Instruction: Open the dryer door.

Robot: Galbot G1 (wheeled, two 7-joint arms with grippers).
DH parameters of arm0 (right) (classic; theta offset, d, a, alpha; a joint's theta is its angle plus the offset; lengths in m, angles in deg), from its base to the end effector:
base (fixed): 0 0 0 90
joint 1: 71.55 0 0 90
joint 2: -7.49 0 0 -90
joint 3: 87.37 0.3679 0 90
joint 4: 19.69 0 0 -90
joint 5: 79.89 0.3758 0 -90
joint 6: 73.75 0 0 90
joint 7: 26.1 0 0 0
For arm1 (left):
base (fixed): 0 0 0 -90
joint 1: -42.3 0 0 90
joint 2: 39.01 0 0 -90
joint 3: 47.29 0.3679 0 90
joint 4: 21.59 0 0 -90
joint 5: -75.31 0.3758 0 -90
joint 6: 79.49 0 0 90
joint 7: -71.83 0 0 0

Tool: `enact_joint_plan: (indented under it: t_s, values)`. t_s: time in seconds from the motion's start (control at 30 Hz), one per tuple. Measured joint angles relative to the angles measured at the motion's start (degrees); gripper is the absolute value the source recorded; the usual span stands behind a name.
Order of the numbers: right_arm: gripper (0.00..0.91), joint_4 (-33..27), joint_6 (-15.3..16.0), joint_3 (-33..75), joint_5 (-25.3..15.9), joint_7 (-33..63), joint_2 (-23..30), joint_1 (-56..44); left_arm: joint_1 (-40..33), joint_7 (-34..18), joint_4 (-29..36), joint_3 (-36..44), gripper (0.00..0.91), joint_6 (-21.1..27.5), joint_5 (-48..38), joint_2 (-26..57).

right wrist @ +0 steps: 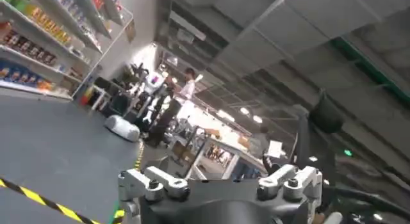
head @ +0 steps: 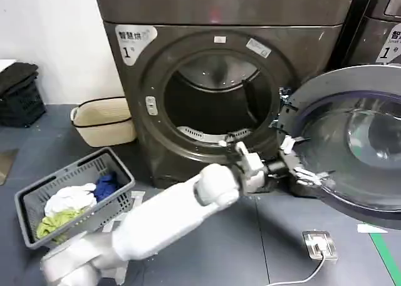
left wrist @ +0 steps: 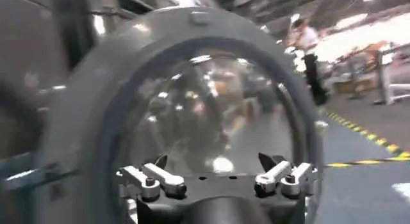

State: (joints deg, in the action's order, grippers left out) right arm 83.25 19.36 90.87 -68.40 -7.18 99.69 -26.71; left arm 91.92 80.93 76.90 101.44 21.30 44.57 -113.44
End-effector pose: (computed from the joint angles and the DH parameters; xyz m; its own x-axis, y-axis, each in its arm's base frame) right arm -0.2031 -0.3549 -0.2178 0.1517 0.9584 -0.2416 0.8247 -0.2575 -0.5036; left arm 0.3972 -0.2222 -0.1692 -0.3578 0.9323 -0.0532 0.9066 0.3604 0.2196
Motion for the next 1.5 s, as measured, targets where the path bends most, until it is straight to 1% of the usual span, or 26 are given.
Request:
enact_joint_plan:
  t_s: [0.2, 0.37, 0.5, 0.7, 0.83, 1.0, 1.1, 1.23, 1.33, 1.5]
  values:
    - [0.907, 0.1, 0.14, -0.44, -0.01, -0.05, 0.0, 0.12, 5.91, -2.04, 8.64, -5.18, 0.907, 2.93, -2.89, 7.02]
    - [0.907, 0.16, 0.12, -1.41, -0.34, -0.05, 0.0, 0.16, 11.34, -4.47, 15.3, -11.16, 0.907, 5.18, -4.8, 12.96]
    - [0.907, 0.18, 0.21, -2.37, -1.09, -0.05, 0.0, 0.66, 15.68, -4.45, 19.25, -16.79, 0.907, 5.59, -7.19, 17.36]
    - [0.907, 0.19, 0.39, -4.07, -1.91, -0.05, 0.0, 1.36, 21.36, -4.74, 22.93, -24.51, 0.907, 6.25, -9.34, 23.47]
    - [0.907, 0.07, 0.73, -4.87, -1.98, -0.05, 0.0, 1.68, 25.88, -6.28, 24.08, -30.35, 0.907, 8.45, -11.9, 26.63]
    - [0.907, -0.15, 0.83, -5.77, -1.93, -0.08, 0.0, 1.65, 30.87, -11.41, 24.46, -36.75, 0.907, 13.1, -15.8, 29.28]
    - [0.907, -0.34, 0.9, -6.23, -1.85, -0.14, 0.0, 1.75, 33.72, -14.9, 24.35, -40.93, 0.907, 15.72, -16.41, 30.29]
    - [0.907, -0.45, 0.91, -6.64, -1.48, -0.48, 0.0, 1.67, 37.11, -18.29, 23.56, -45.98, 0.907, 18.17, -18.44, 31.14]
    - [0.907, -0.23, 0.91, -6.76, -0.93, -1.11, 0.0, 1.48, 39.01, -19.86, 22.29, -49.86, 0.907, 20.25, -20.72, 31.69]
    - [0.907, 0.84, 1.42, -6.94, 0.84, -2.29, 0.0, 1.35, 40.58, -24.92, 19.83, -55.77, 0.907, 25.7, -27.63, 31.42]
